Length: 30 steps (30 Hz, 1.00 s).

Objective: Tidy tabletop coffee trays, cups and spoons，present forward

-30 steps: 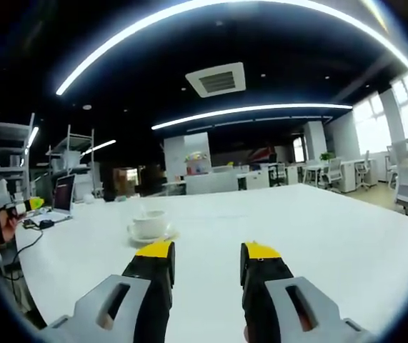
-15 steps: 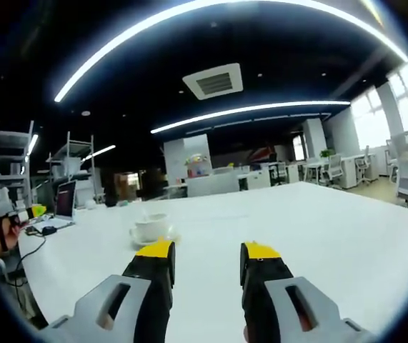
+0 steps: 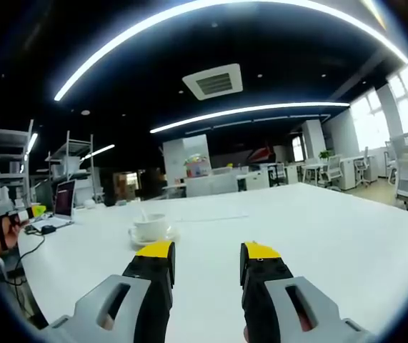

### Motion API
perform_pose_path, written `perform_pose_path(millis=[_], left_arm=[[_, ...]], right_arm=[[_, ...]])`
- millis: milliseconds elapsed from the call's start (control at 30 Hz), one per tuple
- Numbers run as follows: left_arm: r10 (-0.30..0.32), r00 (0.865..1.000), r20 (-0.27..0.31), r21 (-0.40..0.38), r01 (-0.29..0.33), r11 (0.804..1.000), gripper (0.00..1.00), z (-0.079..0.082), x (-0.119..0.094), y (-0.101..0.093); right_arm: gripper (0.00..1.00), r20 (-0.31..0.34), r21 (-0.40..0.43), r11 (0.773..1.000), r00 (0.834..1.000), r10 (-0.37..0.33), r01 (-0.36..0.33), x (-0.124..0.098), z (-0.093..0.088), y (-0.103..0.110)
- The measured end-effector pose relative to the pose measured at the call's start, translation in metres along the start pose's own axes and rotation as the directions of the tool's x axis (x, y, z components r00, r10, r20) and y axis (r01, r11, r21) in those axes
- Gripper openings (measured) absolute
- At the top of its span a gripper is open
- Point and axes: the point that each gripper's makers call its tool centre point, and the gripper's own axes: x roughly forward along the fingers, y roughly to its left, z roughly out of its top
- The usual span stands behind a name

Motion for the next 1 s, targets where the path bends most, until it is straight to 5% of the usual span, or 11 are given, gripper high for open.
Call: perform_pose_path(millis=[1000], left_arm=[[-0.020, 0.998, -0.053, 0.006, 0.020, 1.000, 0.30, -0.016, 0.004, 0.000]], right_arm=[[0.37, -0.009, -0.031, 0.999, 1.000, 0.003, -0.004, 0.002, 0.002, 0.004]])
